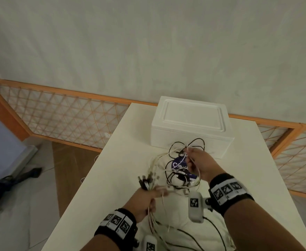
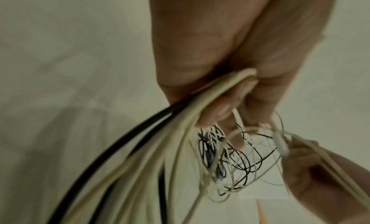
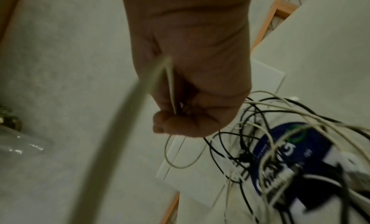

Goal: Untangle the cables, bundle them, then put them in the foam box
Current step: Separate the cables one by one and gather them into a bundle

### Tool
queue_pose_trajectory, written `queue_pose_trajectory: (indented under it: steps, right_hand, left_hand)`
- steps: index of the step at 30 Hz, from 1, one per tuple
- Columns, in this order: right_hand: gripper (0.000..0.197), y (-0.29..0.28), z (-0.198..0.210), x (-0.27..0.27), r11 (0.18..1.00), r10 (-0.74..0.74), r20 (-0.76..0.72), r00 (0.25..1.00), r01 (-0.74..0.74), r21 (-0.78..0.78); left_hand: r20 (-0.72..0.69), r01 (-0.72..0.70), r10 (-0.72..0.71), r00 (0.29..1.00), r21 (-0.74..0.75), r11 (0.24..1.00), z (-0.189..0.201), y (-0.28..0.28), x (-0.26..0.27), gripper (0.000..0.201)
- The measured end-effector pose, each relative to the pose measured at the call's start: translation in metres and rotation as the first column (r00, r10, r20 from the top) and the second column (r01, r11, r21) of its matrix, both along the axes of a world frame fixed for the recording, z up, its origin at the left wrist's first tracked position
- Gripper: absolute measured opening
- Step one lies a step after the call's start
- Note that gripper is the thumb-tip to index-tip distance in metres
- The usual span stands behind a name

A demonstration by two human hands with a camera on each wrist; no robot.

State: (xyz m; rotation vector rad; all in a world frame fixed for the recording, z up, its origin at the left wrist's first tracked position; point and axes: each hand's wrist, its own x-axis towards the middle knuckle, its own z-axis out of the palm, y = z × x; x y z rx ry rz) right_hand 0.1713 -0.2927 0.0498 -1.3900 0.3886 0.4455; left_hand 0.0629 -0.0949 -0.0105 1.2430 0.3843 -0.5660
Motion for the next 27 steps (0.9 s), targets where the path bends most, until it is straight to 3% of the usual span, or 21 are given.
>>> queue_pose_trajectory:
  steps: [2, 5, 9, 11, 14, 16, 19, 22, 27]
  right_hand:
    - [0.008, 0.007, -0.009, -0.015, 0.993, 0.102, 0.029, 0.994, -0.101, -0.054]
    - [0.015, 0.009, -0.015, -0.029, 0.972, 0.145, 0.085, 0.986, -0.126, -0.198]
    - [0.016, -0.003, 0.005, -0.029, 0.935, 0.097, 0.238, 0.966, -0.006, -0.354]
    - [0.016, -0.01, 0.024, -0.024, 0.932, 0.038, 0.339, 0.94, 0.089, -0.352]
    - [0.014, -0.015, 0.038, -0.017, 0.947, 0.015, 0.389, 0.921, 0.113, -0.302]
    - [0.015, -0.012, 0.032, -0.018, 0.911, 0.168, 0.326, 0.93, -0.02, -0.412]
    - [0.014, 0.002, 0.013, -0.03, 0.746, 0.471, 0.225, 0.853, -0.249, -0.618]
    - [0.027, 0.02, 0.002, -0.046, 0.704, 0.608, 0.202, 0.768, -0.404, -0.584]
    - [0.058, 0.019, 0.001, -0.053, 0.614, 0.706, 0.077, 0.704, -0.553, -0.563]
  left_hand:
    - [-0.076, -0.182, 0.173, 0.982, -0.14, 0.973, -0.001, 0.0, 0.013, 0.028]
    - [-0.174, -0.312, 0.269, 0.947, -0.302, 0.901, 0.001, -0.002, 0.026, 0.032]
    - [-0.165, -0.323, 0.289, 0.943, -0.249, 0.913, 0.0, -0.004, 0.027, 0.02]
    - [-0.158, -0.377, 0.352, 0.923, -0.183, 0.908, -0.006, -0.004, 0.027, 0.006]
    - [-0.152, -0.488, 0.477, 0.866, -0.047, 0.871, -0.016, -0.003, 0.028, 0.01]
    - [-0.119, -0.476, 0.472, 0.873, -0.009, 0.879, -0.014, -0.005, 0.029, 0.006]
    - [-0.057, -0.362, 0.36, 0.931, -0.041, 0.931, 0.003, -0.016, 0.032, 0.022]
    - [-0.063, -0.303, 0.297, 0.953, -0.125, 0.945, 0.018, -0.023, 0.038, 0.025]
    - [-0.049, -0.255, 0.251, 0.967, -0.092, 0.962, 0.023, -0.022, 0.04, 0.018]
